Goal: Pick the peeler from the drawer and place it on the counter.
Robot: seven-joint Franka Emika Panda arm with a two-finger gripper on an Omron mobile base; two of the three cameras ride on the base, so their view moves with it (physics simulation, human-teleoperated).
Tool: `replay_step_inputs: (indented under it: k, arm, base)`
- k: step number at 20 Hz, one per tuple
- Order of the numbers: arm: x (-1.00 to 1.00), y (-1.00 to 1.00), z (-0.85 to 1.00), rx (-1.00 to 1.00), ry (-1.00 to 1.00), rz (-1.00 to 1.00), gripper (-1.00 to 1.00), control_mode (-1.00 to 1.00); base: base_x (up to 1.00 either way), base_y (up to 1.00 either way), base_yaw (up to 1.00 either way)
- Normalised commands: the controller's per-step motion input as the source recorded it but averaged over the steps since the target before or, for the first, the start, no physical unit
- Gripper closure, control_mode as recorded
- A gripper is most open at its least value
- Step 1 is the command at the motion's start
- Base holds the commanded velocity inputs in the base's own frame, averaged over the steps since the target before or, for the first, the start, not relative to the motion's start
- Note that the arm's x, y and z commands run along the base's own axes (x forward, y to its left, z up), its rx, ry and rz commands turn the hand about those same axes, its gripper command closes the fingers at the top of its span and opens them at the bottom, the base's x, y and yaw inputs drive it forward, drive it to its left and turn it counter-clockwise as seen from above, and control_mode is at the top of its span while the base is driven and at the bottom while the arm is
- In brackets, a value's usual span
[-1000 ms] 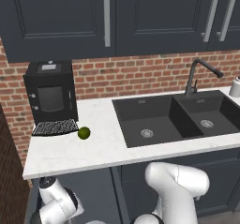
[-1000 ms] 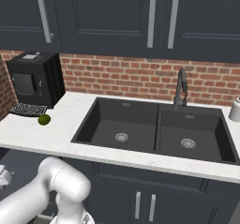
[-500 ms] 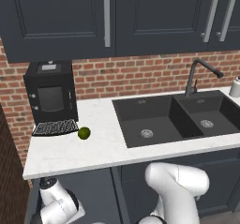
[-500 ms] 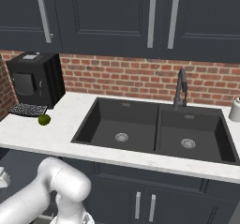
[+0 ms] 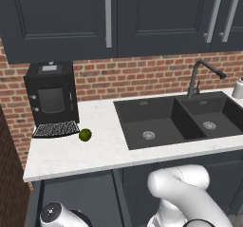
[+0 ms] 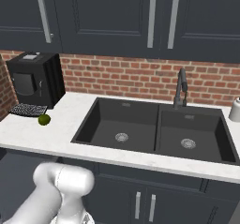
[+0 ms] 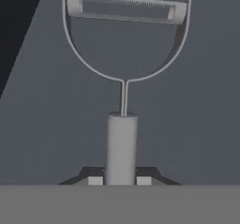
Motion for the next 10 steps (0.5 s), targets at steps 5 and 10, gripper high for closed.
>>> replay_step_inputs:
  k: [5, 10]
  arm:
    - [-0.02, -0.13, 1.00, 0.13, -0.25, 0.00, 1.00, -1.00]
    - [0.19, -0.71, 1.00, 0.21, -0.01, -0.01, 1.00, -1.00]
  base:
    - [0.00, 0.00, 0.00]
    - [0.00, 0.00, 0.00]
